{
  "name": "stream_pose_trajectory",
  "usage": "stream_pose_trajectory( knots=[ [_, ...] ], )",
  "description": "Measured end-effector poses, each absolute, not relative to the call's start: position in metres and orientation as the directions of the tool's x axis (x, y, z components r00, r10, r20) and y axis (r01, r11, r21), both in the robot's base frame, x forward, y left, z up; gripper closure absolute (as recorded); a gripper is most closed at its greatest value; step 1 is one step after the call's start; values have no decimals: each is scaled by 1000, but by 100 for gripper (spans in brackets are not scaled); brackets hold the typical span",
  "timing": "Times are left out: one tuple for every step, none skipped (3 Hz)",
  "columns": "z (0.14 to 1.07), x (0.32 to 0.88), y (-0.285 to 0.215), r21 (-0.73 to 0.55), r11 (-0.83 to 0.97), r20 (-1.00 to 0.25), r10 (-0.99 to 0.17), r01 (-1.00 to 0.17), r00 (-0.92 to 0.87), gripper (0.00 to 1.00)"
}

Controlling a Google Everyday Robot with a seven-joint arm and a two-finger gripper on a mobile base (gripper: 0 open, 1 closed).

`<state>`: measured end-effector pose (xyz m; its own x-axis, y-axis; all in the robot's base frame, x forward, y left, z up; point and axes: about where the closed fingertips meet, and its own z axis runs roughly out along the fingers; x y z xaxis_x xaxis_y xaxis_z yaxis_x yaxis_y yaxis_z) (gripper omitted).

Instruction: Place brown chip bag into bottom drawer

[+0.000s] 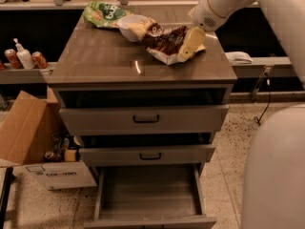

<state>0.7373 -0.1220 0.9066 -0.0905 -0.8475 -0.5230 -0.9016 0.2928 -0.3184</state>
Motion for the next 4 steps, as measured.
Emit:
stream_pose_trajectory(
  knots=[
    [884,755,-116,-279,288,-532,-841,-916,-102,25],
    [876,761,-114,-273,277,-528,-843,-922,-97,49],
    [889,756,-114,-314,255,-510,-858,-915,-64,72],
    [919,731,-119,-381,243,-487,-873,-892,-30,94]
  ],
)
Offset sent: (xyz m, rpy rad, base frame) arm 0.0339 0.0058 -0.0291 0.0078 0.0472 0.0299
